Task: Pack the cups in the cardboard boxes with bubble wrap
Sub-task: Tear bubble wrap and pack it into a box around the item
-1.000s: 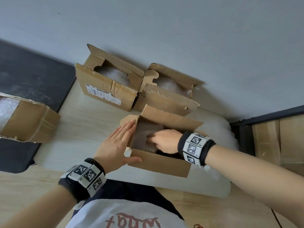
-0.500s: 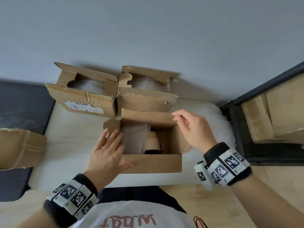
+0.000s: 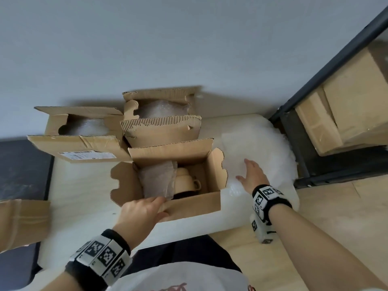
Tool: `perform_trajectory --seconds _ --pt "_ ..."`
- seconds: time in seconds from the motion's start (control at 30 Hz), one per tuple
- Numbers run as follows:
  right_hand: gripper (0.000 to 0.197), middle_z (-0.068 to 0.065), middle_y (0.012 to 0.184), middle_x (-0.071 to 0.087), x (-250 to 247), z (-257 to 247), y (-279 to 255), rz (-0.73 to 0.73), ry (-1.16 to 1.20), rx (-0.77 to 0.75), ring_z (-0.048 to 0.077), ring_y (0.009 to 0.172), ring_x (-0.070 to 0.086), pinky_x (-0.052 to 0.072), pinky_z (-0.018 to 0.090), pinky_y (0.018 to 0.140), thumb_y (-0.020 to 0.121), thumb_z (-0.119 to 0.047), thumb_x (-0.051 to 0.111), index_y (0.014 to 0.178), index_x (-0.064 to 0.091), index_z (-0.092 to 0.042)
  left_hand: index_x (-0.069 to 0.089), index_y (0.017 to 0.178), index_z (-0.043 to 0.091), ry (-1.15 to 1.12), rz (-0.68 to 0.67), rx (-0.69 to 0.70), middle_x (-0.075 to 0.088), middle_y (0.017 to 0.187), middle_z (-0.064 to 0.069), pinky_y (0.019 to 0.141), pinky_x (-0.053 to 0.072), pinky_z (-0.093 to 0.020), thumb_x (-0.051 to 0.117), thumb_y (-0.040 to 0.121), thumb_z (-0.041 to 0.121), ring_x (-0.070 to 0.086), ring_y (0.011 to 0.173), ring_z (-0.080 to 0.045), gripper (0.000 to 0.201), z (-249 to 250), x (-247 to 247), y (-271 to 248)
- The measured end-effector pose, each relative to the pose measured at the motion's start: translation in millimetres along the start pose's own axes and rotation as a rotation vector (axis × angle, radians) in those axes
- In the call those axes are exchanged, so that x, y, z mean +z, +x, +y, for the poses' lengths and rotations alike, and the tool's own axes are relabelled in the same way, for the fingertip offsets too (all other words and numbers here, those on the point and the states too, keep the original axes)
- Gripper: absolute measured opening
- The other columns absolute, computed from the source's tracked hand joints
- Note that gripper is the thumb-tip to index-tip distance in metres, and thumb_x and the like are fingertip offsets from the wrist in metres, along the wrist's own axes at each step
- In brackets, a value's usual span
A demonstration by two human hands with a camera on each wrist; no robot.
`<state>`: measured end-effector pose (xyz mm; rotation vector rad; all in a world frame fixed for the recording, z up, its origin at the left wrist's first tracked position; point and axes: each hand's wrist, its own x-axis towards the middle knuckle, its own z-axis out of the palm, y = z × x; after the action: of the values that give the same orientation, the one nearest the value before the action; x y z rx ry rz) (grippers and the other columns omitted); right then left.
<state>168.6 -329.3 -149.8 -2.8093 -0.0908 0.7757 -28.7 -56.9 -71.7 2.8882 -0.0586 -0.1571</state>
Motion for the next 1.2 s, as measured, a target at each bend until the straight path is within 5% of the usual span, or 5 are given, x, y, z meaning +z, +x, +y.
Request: perform_trajectory --seconds 0.33,0.53,0.8,1.0,1.2 --pt "0.038 0.007 0.133 0.043 28 2 -7 0.149 -0.124 -0.027 0.024 0.116 0.048 0.043 0.032 0.086 0.094 -0.019 0.053 0.131 0.043 -0.014 0.072 0.069 0.018 0.032 -0.015 -0.014 0.063 0.051 0.006 0.029 0.03 -0.022 0.086 0.06 0.037 0.053 0.032 -0.019 0.025 -12 3 2" --pt "0.018 0.011 0.107 0.064 16 15 -4 0.211 0.123 0.011 0.03 0.092 0.061 0.047 0.031 0.07 0.097 -0.017 0.047 0.108 0.06 -0.009 0.071 0.072 0.021 0.035 0.027 -0.02 0.063 0.052 0.007 0.032 0.029 -0.021 0.007 0.093 0.062 0.055 0.033 -0.019 0.078 -19 4 3" --pt "0.011 0.012 0.099 0.065 -40 17 -26 0.418 0.791 0.001 0.025 0.087 0.063 0.056 0.04 0.08 0.093 -0.016 0.059 0.097 0.063 -0.006 0.055 0.119 0.037 -0.002 -0.234 -0.149 0.066 0.109 0.015 0.071 0.048 -0.026 0.051 0.087 0.058 0.064 0.094 -0.013 0.038 -21 -5 5" --pt "0.008 0.0 0.09 0.067 -95 -28 -75 0.484 1.059 -0.197 0.008 0.08 0.067 0.053 0.014 0.061 0.091 -0.013 0.06 0.087 0.063 -0.019 0.048 0.131 0.027 -0.371 -0.096 -0.128 0.062 0.121 0.01 0.088 0.048 -0.026 0.064 0.084 0.042 0.06 0.107 -0.008 0.051 -9 -36 26" --pt "0.011 0.005 0.089 0.07 -130 -95 -112 0.38 1.263 -0.307 0.013 0.075 0.07 0.054 0.02 0.059 0.089 -0.02 0.064 0.094 0.066 -0.01 0.03 0.143 0.034 -0.738 -0.032 0.052 0.043 0.14 0.017 0.104 0.037 -0.025 0.061 0.06 0.079 0.042 0.127 0.001 0.099 27 -104 68"
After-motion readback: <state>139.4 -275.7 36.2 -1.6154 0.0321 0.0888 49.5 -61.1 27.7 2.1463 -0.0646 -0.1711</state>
